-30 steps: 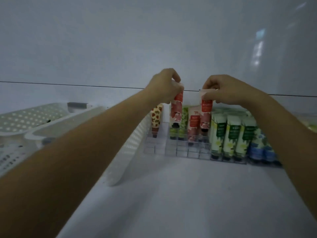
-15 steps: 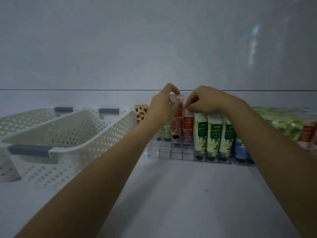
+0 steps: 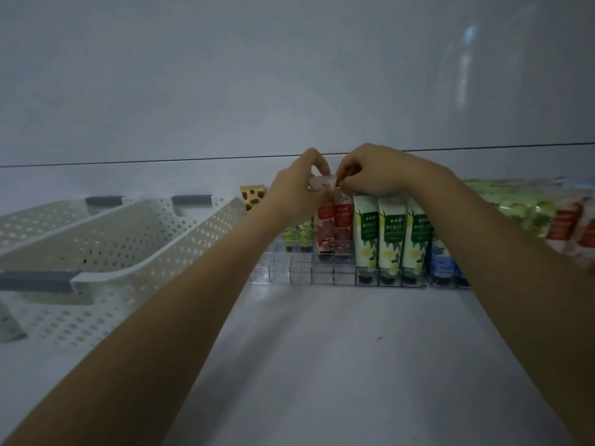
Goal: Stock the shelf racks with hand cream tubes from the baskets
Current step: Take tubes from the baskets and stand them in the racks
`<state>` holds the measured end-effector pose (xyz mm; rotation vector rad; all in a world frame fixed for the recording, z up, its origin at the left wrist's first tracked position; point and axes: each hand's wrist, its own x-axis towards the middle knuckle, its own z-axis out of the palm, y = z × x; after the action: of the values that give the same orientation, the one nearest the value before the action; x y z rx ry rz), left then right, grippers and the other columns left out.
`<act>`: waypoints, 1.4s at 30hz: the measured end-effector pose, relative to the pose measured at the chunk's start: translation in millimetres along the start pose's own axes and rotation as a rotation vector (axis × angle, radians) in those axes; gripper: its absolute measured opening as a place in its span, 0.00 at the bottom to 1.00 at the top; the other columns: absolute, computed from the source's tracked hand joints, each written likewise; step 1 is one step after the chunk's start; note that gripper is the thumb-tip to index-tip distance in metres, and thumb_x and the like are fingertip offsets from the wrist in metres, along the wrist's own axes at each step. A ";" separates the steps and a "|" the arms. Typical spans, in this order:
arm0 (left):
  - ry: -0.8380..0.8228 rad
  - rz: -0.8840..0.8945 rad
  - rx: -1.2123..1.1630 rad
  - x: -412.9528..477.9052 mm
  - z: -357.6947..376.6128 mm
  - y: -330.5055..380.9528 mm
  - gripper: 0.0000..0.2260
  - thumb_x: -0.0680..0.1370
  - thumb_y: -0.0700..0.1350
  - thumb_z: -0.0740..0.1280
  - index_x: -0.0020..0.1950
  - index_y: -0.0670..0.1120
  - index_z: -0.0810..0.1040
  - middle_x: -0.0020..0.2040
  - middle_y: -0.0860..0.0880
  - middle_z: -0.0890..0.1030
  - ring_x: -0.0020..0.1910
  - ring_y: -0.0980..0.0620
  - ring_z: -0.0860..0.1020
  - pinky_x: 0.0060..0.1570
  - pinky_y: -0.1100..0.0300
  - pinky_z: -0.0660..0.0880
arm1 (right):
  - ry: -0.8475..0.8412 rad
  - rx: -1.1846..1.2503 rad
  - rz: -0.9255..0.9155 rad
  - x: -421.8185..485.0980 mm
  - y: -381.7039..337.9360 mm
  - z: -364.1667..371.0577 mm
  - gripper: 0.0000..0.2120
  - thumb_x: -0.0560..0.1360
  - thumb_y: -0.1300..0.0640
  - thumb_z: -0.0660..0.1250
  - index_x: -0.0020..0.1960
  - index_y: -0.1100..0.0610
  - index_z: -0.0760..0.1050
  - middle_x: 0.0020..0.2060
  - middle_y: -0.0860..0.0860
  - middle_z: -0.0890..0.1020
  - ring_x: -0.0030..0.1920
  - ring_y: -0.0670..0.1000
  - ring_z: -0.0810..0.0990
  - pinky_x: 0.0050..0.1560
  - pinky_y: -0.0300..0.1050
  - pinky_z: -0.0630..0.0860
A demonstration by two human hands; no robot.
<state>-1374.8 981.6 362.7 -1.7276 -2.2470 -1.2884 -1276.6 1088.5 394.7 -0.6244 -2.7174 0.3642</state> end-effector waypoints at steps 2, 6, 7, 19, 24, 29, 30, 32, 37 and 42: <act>-0.001 0.003 -0.009 0.4 -0.8 -2.6 0.09 0.76 0.40 0.66 0.50 0.47 0.66 0.47 0.41 0.77 0.45 0.40 0.80 0.44 0.43 0.79 | 0.005 0.001 0.006 -0.3 -0.7 1.3 0.06 0.75 0.58 0.63 0.46 0.49 0.77 0.44 0.47 0.77 0.47 0.48 0.75 0.46 0.42 0.68; -0.001 -0.019 -0.007 1.5 -0.4 -8.0 0.08 0.77 0.40 0.65 0.50 0.47 0.66 0.45 0.43 0.76 0.44 0.41 0.80 0.43 0.44 0.79 | 0.018 0.011 0.024 0.0 -1.0 1.5 0.08 0.75 0.59 0.63 0.49 0.51 0.79 0.45 0.47 0.78 0.47 0.48 0.76 0.46 0.42 0.70; -0.013 -0.025 0.010 1.2 1.0 -9.0 0.08 0.77 0.40 0.65 0.50 0.47 0.66 0.45 0.43 0.76 0.43 0.43 0.79 0.42 0.46 0.80 | 0.020 0.012 0.026 0.1 -1.1 1.5 0.08 0.75 0.59 0.63 0.50 0.51 0.79 0.46 0.47 0.78 0.48 0.48 0.76 0.47 0.42 0.70; -0.001 0.005 0.182 12.3 -24.2 -1.2 0.13 0.78 0.46 0.64 0.60 0.46 0.70 0.55 0.46 0.78 0.45 0.50 0.76 0.36 0.63 0.72 | 0.191 0.001 -0.035 2.3 -3.2 -1.0 0.08 0.77 0.58 0.61 0.52 0.51 0.78 0.48 0.48 0.77 0.49 0.47 0.74 0.48 0.40 0.67; -0.040 0.016 0.514 25.7 -90.5 -14.9 0.14 0.78 0.48 0.61 0.63 0.47 0.71 0.63 0.45 0.75 0.59 0.46 0.73 0.50 0.60 0.66 | 0.328 0.028 -0.152 3.0 -32.6 -0.4 0.09 0.78 0.57 0.61 0.56 0.53 0.77 0.50 0.49 0.78 0.51 0.46 0.75 0.52 0.38 0.68; -0.027 -0.051 0.611 12.6 -157.4 -63.5 0.13 0.79 0.49 0.60 0.61 0.46 0.73 0.61 0.44 0.76 0.60 0.45 0.73 0.57 0.56 0.69 | 0.254 0.001 -0.268 20.7 -90.3 22.3 0.11 0.78 0.54 0.61 0.59 0.51 0.75 0.51 0.48 0.78 0.50 0.45 0.75 0.51 0.38 0.69; -0.010 -0.070 0.608 7.6 -168.3 -75.8 0.13 0.79 0.49 0.60 0.61 0.46 0.73 0.61 0.44 0.76 0.59 0.44 0.74 0.58 0.55 0.69 | 0.229 -0.002 -0.286 26.2 -104.5 29.1 0.12 0.78 0.53 0.60 0.60 0.51 0.75 0.52 0.47 0.78 0.50 0.45 0.75 0.51 0.37 0.69; 0.003 -0.113 0.609 -1.1 -194.3 -105.2 0.12 0.80 0.49 0.59 0.60 0.46 0.73 0.61 0.44 0.76 0.58 0.44 0.74 0.58 0.53 0.70 | 0.164 -0.022 -0.324 42.0 -139.7 48.2 0.12 0.78 0.52 0.60 0.61 0.50 0.74 0.53 0.47 0.78 0.51 0.45 0.75 0.51 0.37 0.70; -0.063 -0.142 0.635 -16.3 -233.3 -150.1 0.12 0.80 0.47 0.58 0.60 0.45 0.73 0.59 0.44 0.78 0.50 0.47 0.75 0.52 0.56 0.69 | 0.007 -0.043 -0.380 66.5 -198.5 77.7 0.13 0.78 0.50 0.60 0.62 0.49 0.72 0.54 0.45 0.76 0.52 0.45 0.75 0.54 0.38 0.72; -0.250 -0.188 0.701 -27.2 -278.5 -205.1 0.09 0.78 0.44 0.62 0.57 0.46 0.74 0.54 0.46 0.81 0.38 0.54 0.77 0.48 0.59 0.72 | -0.123 -0.084 -0.393 90.6 -249.5 102.5 0.13 0.78 0.48 0.59 0.61 0.46 0.72 0.53 0.43 0.75 0.53 0.44 0.75 0.55 0.40 0.72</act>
<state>-1653.2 780.9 413.4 -1.4801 -2.5875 -0.2111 -1485.1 895.2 403.1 -0.0800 -2.8972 0.1944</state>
